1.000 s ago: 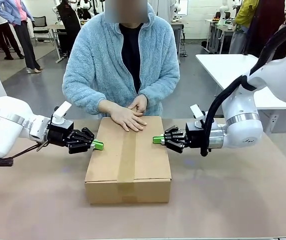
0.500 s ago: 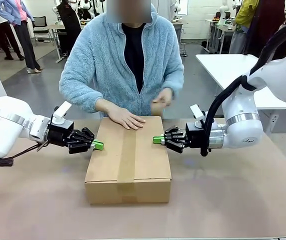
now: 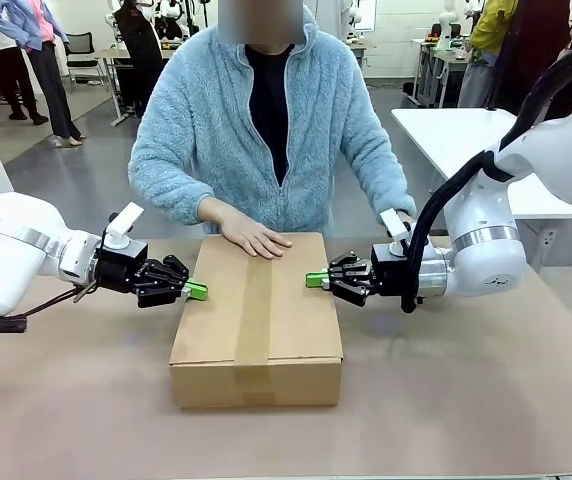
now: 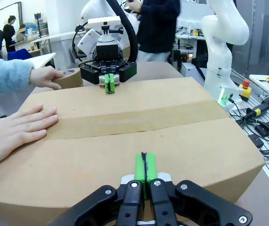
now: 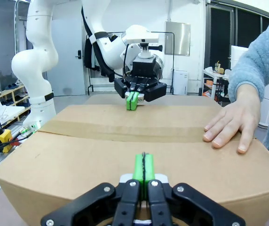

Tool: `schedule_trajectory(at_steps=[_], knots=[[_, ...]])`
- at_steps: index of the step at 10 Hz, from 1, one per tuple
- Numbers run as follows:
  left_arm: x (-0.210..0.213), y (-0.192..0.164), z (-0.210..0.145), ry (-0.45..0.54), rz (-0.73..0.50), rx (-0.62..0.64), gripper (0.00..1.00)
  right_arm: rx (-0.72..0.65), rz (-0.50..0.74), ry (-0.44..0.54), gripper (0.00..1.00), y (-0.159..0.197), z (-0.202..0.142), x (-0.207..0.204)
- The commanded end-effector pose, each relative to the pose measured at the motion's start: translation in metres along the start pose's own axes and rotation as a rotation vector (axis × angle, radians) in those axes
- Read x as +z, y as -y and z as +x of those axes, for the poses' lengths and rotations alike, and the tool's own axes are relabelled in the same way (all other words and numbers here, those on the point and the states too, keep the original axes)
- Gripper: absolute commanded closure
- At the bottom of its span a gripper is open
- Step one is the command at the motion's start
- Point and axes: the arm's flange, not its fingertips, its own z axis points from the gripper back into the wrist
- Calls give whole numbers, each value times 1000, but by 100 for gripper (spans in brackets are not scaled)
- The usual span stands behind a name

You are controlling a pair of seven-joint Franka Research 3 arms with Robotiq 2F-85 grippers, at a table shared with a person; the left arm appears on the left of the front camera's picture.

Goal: Wrap the clocks to prevent damage.
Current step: After the human seals the box with tape, release both hands from the side flaps of the Package Box.

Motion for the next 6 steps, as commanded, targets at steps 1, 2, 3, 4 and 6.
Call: schedule_trajectory(at_steps=[1,2,3,4,6], knots=[[0,-1,-1,-4,5,-1,100,-6,-4,1,99,0,-3,-1],[0,-1,-1,-4,5,-1,100,-6,-4,1,99,0,-3,-1],[0,-1,-1,-4,5,-1,100,-6,-4,1,99,0,-3,-1],[0,-1,-1,-4,5,-1,100,-6,-4,1,99,0,-3,-1],[0,-1,-1,-4,5,-1,100,-6,-4,1,99,0,-3,-1]])
